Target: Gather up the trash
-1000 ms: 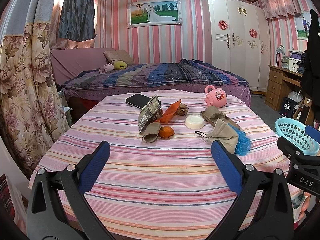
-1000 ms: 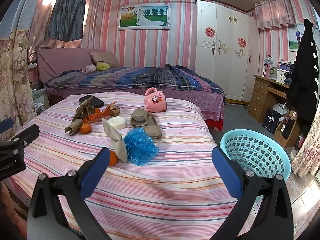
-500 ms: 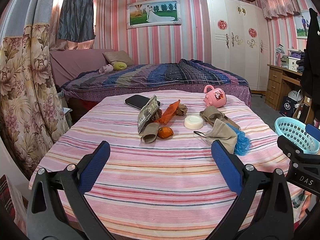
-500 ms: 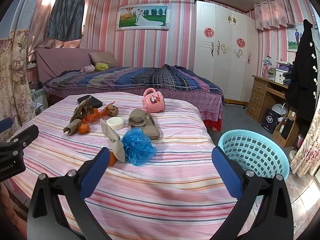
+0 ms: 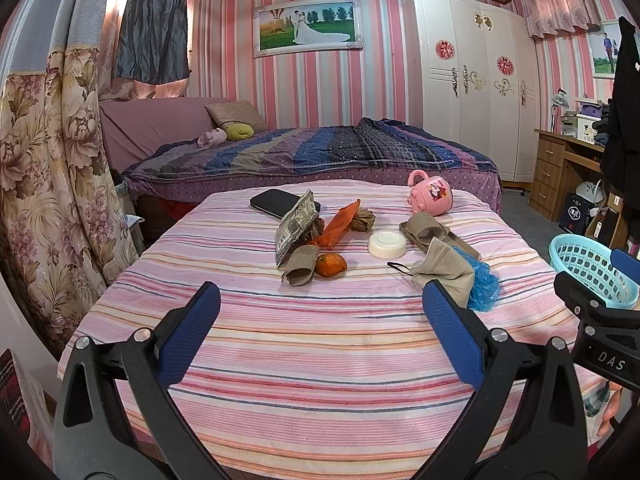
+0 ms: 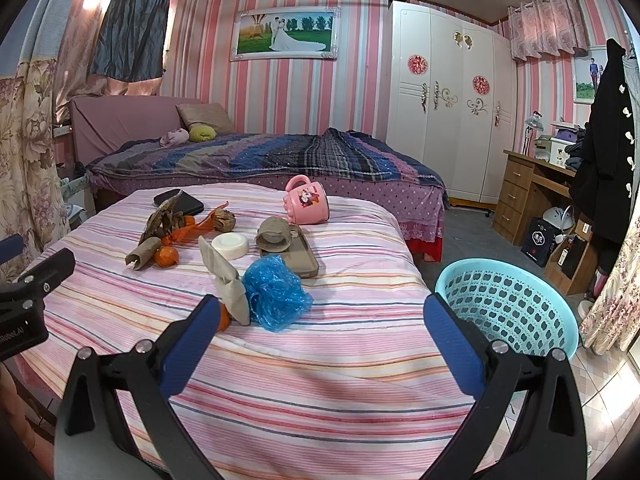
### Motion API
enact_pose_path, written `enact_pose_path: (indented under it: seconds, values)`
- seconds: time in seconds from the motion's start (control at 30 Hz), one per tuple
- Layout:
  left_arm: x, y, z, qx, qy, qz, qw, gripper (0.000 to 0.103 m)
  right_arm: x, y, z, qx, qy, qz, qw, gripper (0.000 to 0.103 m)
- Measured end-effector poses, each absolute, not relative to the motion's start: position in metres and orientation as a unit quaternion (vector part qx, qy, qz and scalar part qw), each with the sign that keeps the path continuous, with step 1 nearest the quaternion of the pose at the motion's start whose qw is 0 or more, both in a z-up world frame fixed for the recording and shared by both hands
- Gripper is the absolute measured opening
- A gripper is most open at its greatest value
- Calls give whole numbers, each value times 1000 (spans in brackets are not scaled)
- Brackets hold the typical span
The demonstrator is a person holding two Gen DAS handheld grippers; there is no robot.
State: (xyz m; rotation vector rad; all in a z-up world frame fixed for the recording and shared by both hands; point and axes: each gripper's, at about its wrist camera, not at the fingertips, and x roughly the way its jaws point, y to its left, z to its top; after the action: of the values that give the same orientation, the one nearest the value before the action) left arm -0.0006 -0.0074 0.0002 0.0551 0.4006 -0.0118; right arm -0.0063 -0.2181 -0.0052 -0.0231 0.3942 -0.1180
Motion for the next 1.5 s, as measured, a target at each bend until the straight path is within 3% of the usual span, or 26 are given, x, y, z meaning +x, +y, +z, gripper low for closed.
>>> enact_pose_path:
  seconds: [1.5]
  values:
    - [2,-10,-10,29,212,-2,977,98,-4,-222,-15,-6,213,-57,975,99]
